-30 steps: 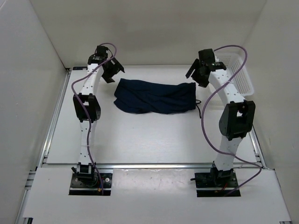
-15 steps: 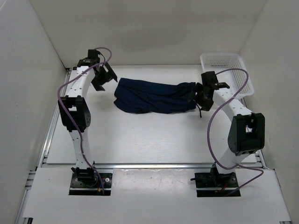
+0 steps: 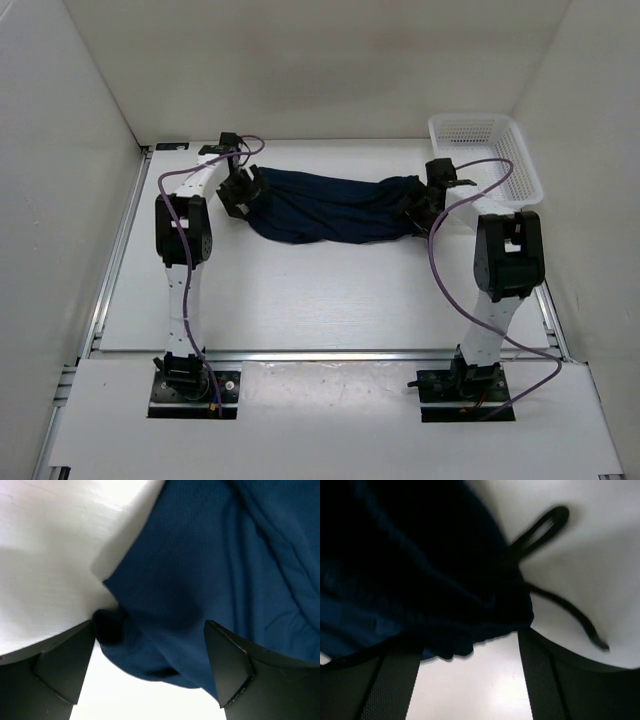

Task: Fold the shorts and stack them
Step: Fold the shorts

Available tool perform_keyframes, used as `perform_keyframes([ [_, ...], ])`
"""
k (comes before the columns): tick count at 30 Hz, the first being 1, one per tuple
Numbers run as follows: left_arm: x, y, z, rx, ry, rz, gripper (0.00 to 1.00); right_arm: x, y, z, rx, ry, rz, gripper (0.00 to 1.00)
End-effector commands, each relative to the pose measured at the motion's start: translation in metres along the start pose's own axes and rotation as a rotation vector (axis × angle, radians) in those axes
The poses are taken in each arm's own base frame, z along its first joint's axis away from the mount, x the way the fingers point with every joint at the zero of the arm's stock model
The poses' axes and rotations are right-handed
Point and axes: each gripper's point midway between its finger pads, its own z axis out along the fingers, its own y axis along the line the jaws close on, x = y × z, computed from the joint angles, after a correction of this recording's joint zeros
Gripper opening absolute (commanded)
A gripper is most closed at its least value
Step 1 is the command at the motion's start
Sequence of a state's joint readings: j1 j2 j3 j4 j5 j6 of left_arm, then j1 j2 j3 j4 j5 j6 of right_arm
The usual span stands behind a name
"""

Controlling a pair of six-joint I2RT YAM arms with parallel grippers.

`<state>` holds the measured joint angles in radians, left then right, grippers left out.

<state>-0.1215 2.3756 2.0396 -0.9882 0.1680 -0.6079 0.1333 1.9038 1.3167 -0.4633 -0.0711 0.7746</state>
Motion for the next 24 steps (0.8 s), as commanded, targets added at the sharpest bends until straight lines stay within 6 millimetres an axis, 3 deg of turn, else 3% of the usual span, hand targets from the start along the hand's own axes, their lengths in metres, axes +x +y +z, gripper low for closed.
perform_keyframes([
  [1, -0.01, -0.009, 0.006, 0.039, -0.011, -0.011, 0.95, -0.021, 0.022, 0.008, -0.04, -0.057, 0.023, 0.74],
  [2, -0.01, -0.009, 0.006, 0.039, -0.011, -0.011, 0.85, -0.025, 0.024, 0.006, -0.039, -0.073, 0.022, 0.65],
  [3, -0.009, -0.01, 0.005, 0.046, -0.006, -0.011, 0.42, -0.022, 0.023, 0.012, -0.023, -0.071, 0.016, 0.59],
  [4, -0.009, -0.01, 0.005, 0.046, -0.006, -0.011, 0.16, -0.022, 0.023, 0.012, -0.023, -0.071, 0.016, 0.51],
  [5, -0.007, -0.007, 0.002, 0.037, -0.009, -0.011, 0.1, -0.015, 0.019, 0.014, -0.003, -0.062, -0.003, 0.3],
  [8, -0.002, 0.003, -0.01, -0.003, -0.026, -0.003, 0.1, -0.003, 0.009, 0.014, 0.032, -0.041, -0.017, 0.04],
  [9, -0.001, 0.01, -0.022, -0.017, -0.041, -0.011, 0.1, -0.003, 0.007, 0.008, 0.038, -0.048, -0.017, 0.0],
  [11, -0.001, 0.022, -0.033, -0.054, -0.068, -0.02, 0.1, 0.001, 0.008, -0.006, 0.028, -0.067, -0.051, 0.0],
  [12, 0.005, 0.032, -0.045, -0.067, -0.075, -0.02, 0.1, 0.012, -0.001, -0.008, 0.053, -0.054, -0.057, 0.0],
  [14, 0.01, 0.044, -0.057, -0.082, -0.082, -0.035, 0.1, 0.014, -0.007, -0.026, 0.057, -0.087, -0.072, 0.0],
  [18, 0.039, 0.07, -0.085, -0.106, -0.091, -0.068, 0.1, 0.043, -0.031, -0.049, 0.065, -0.073, -0.09, 0.0],
  [19, 0.059, 0.083, -0.094, -0.127, -0.083, -0.07, 0.1, 0.05, -0.031, -0.063, 0.048, -0.083, -0.11, 0.0],
  [21, 0.087, 0.102, -0.101, -0.14, -0.066, -0.094, 0.1, 0.077, -0.057, -0.064, 0.081, -0.045, -0.116, 0.0],
  [23, 0.106, 0.116, -0.103, -0.173, -0.061, -0.119, 0.1, 0.092, -0.068, -0.077, 0.066, -0.053, -0.126, 0.0],
  [24, 0.116, 0.121, -0.103, -0.181, -0.051, -0.135, 0.1, 0.112, -0.087, -0.074, 0.086, -0.012, -0.124, 0.0],
])
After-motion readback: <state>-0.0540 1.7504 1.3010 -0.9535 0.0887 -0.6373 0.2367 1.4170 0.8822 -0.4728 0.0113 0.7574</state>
